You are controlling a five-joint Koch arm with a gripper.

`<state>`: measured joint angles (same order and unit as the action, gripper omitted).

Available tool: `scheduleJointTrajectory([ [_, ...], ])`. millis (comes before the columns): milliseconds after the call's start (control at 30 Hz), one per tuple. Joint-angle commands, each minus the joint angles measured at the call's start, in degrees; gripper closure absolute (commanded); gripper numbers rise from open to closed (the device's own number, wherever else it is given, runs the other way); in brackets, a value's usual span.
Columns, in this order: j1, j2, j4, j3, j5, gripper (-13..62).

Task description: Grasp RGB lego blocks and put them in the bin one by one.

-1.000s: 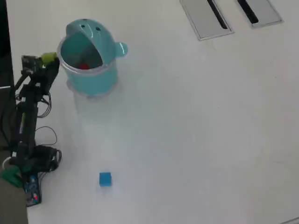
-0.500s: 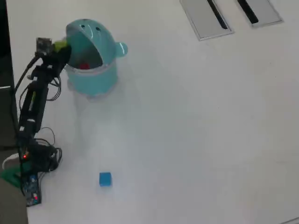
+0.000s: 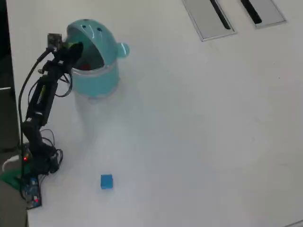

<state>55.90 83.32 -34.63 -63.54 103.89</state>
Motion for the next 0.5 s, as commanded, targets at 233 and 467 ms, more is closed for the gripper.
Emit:
scheduleJointTrajectory([
  [233,-2.20,3.78,0.26,5.62,2.29,17.1],
  [467,-4.04,9.84,-5.80,2.81,0.88,17.2],
])
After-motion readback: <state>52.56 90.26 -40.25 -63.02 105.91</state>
